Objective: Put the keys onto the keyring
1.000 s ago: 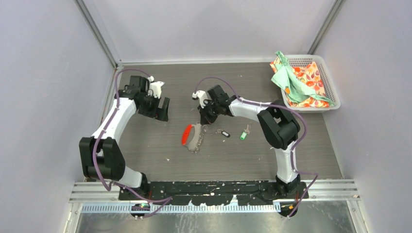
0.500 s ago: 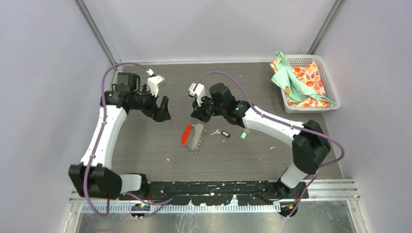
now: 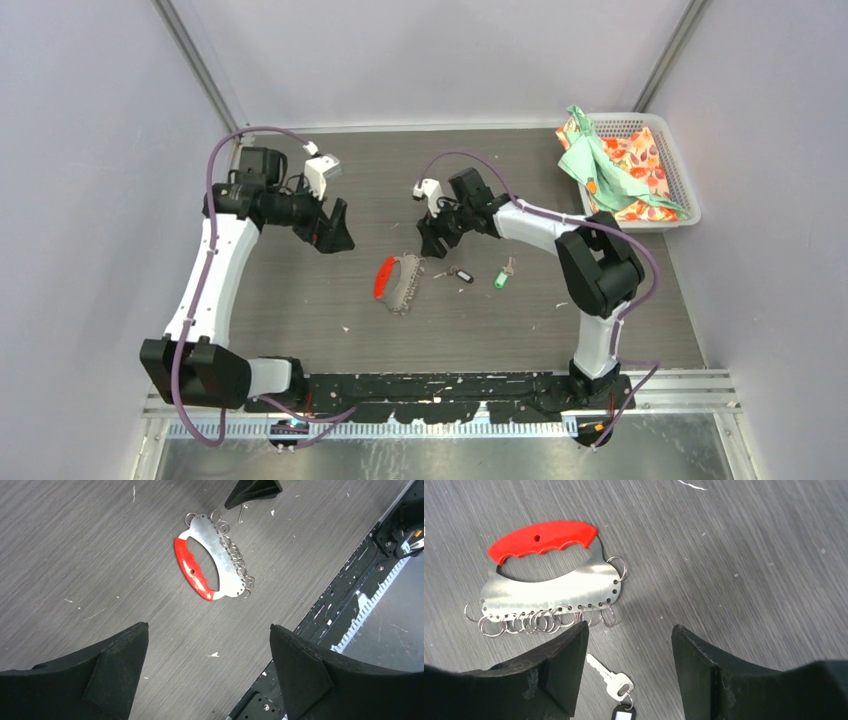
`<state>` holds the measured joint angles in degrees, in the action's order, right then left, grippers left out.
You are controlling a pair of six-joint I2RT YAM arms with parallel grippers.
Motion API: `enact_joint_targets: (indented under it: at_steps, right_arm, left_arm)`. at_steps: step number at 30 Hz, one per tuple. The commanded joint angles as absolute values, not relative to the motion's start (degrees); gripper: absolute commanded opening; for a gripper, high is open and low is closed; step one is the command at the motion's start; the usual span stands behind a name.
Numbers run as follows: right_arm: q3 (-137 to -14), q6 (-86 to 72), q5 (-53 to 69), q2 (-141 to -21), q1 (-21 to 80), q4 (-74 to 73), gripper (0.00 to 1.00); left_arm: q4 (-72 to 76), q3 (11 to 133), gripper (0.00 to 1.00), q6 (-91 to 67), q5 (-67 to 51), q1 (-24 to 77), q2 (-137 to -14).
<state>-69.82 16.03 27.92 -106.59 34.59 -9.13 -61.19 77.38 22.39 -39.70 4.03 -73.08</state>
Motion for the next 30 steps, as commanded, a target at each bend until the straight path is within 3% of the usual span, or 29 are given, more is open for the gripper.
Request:
enact_joint_targets:
  at_steps: [1,13,22,30]
  right_arm:
    - [-79.19,22.3,37.21,-110.15,35.15,-16.0,0.67]
    - [-82.0,17.61,36.25,-119.58,35.08,-10.39,0.59]
    - [-82.81,15.02,34.31,-121.41,36.96,-9.71,0.43]
    - [-82.51,14.28,31.64,-121.98,38.27,-9.41,0.35]
  left_arm:
    - [-62.48,77.11,0.93,20.99,-41.09,3.69,-72.94]
    - [-62.49,75.36,0.93,20.56,-36.37,3.71,-72.74]
    - [-60.74,73.81,0.91,20.31,-32.76,3.74,-73.05]
    - [-60.74,73.75,0.89,20.71,-30.3,3.7,-73.5]
